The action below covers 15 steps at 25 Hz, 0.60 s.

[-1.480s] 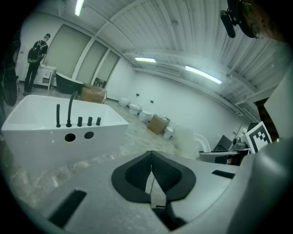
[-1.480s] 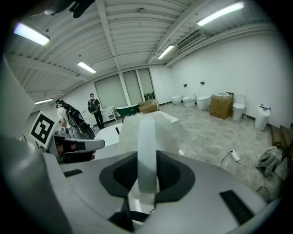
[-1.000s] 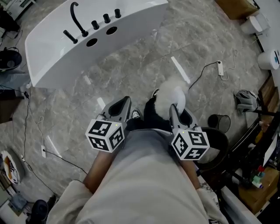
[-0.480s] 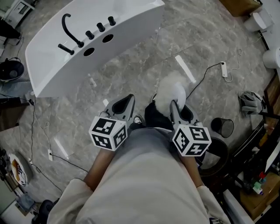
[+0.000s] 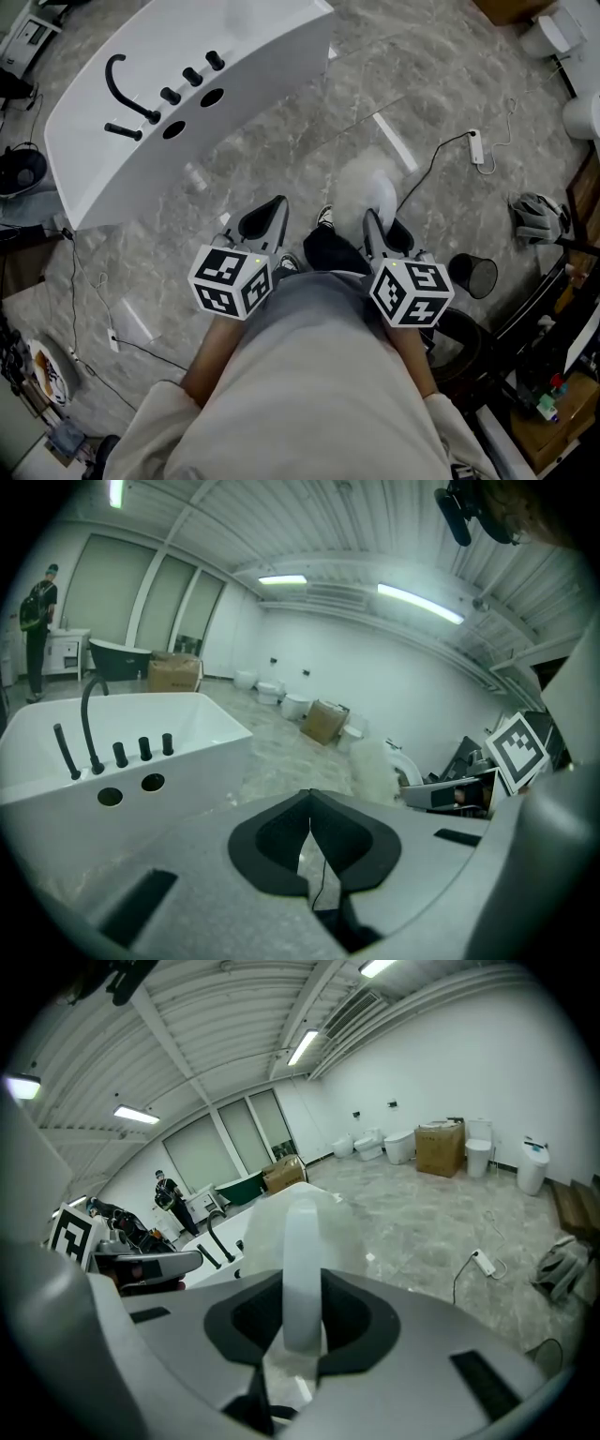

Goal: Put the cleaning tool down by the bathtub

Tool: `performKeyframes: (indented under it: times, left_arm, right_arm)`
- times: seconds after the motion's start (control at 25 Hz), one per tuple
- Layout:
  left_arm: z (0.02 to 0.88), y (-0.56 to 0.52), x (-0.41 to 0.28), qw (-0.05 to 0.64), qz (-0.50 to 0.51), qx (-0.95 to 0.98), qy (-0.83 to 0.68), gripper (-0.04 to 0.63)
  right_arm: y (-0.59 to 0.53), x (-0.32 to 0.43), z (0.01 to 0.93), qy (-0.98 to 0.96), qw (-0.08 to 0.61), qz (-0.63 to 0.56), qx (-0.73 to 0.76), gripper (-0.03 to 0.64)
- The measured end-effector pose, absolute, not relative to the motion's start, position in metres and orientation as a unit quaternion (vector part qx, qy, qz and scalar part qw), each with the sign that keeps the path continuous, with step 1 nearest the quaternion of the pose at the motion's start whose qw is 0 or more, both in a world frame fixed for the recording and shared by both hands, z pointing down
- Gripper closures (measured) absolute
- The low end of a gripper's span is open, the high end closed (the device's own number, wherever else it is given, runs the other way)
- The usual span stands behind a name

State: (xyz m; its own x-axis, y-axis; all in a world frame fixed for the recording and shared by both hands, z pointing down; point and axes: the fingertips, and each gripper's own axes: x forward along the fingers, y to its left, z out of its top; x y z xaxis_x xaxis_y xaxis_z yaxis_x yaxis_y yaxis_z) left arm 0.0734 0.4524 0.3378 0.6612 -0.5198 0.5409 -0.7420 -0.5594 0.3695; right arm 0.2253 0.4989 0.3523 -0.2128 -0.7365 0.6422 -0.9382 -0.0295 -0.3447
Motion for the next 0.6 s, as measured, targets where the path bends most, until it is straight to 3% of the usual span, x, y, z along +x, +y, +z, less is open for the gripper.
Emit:
performKeyframes:
  times: [0.6]
  left_arm:
    - [0.342,0.399,0.144,0.288,0.208,0.862,-0.363,0.589]
  right_arm:
    - [0.426,0.286,0.363,-0.689,0.105,0.394,0.599,0.538]
